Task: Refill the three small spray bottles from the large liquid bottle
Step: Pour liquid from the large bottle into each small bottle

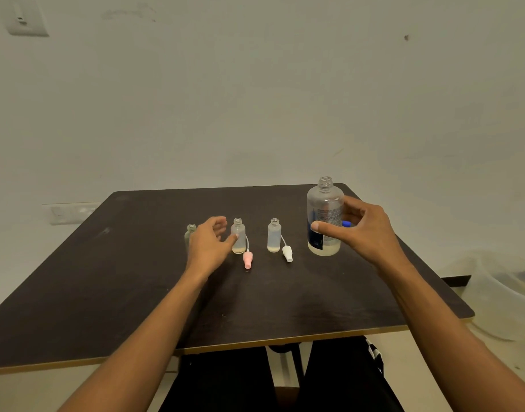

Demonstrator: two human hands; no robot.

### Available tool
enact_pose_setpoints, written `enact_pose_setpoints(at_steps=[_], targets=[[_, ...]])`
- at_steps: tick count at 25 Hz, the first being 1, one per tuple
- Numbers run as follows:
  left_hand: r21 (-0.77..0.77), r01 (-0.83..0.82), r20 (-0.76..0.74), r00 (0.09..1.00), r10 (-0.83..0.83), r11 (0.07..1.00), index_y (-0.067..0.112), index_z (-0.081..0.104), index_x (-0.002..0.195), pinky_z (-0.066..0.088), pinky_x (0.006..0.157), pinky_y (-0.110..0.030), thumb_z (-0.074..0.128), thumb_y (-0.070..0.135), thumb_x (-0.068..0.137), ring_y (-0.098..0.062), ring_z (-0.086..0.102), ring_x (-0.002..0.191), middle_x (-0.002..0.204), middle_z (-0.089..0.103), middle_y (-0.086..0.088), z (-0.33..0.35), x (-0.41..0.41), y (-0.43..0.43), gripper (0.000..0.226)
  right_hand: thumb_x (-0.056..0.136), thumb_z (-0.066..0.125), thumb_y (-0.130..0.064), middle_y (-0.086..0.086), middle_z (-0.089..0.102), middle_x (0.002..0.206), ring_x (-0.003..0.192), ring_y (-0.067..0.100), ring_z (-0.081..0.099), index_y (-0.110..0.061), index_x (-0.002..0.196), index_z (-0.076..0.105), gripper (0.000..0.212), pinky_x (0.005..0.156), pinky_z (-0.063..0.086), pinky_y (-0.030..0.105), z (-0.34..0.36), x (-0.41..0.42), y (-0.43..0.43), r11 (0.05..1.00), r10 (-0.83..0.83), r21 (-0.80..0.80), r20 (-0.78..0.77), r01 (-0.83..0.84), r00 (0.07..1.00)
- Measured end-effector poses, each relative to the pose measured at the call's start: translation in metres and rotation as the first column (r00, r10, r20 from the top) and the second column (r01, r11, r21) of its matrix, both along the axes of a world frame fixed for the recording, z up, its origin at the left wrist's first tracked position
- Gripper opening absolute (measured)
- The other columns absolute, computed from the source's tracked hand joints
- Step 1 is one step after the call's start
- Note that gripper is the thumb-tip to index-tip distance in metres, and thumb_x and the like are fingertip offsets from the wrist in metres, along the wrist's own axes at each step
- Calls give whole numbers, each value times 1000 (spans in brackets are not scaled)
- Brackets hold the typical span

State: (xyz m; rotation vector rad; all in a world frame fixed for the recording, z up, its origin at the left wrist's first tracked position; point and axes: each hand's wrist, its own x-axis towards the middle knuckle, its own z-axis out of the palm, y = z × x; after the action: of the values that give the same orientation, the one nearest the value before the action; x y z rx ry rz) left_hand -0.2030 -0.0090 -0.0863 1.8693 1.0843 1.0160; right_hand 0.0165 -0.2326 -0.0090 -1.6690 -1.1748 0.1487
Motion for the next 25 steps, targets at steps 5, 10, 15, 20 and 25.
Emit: enact_pose_setpoints(at_steps=[5, 10, 15, 20, 25], targets=[[188, -103, 97, 992, 87, 977, 20, 68, 130, 56, 102, -30, 83, 27, 88, -6, 71, 109, 121, 74, 7, 26, -47, -6, 44, 60, 85, -66, -27, 74, 110, 104, -16, 66, -44, 123, 71, 68, 91, 50, 14, 0, -5, 2, 1000, 9, 6, 9, -9, 1000], [185, -159, 6, 987, 161, 970, 19, 64, 135, 53, 102, -32, 83, 29, 87, -10, 64, 116, 131, 68, 6, 24, -76, 8, 52, 68, 91, -53, -30, 72, 108, 103, -18, 65, -41, 127, 71, 63, 86, 46, 8, 0, -10, 6, 1000, 20, 12, -7, -20, 1000], [104, -164, -75, 982, 173, 981, 15, 63, 134, 56, 102, -36, 88, 31, 82, -13, 67, 111, 127, 71, -2, -3, -75, 24, 59, 69, 92, -49, -38, 67, 101, 98, -24, 62, -56, 114, 63, 54, 77, 45, 0, -2, -12, 8, 1000, 23, -6, -1, -23, 1000], [25, -157, -117, 980, 159, 987, 12, 67, 131, 56, 100, -34, 90, 29, 80, -16, 70, 111, 121, 74, -3, -19, -70, 29, 59, 66, 91, -52, -44, 68, 94, 98, -24, 63, -62, 107, 62, 51, 79, 46, 3, -5, -11, 7, 1000, 26, -8, 5, -26, 1000], [19, -168, -111, 979, 169, 986, 17, 70, 120, 57, 95, -31, 88, 27, 82, -15, 70, 108, 116, 75, -1, -21, -68, 30, 43, 62, 87, -62, -25, 73, 115, 106, -10, 67, -41, 129, 69, 72, 92, 50, 15, -10, -8, 8, 1000, 28, 4, 11, -28, 1000]])
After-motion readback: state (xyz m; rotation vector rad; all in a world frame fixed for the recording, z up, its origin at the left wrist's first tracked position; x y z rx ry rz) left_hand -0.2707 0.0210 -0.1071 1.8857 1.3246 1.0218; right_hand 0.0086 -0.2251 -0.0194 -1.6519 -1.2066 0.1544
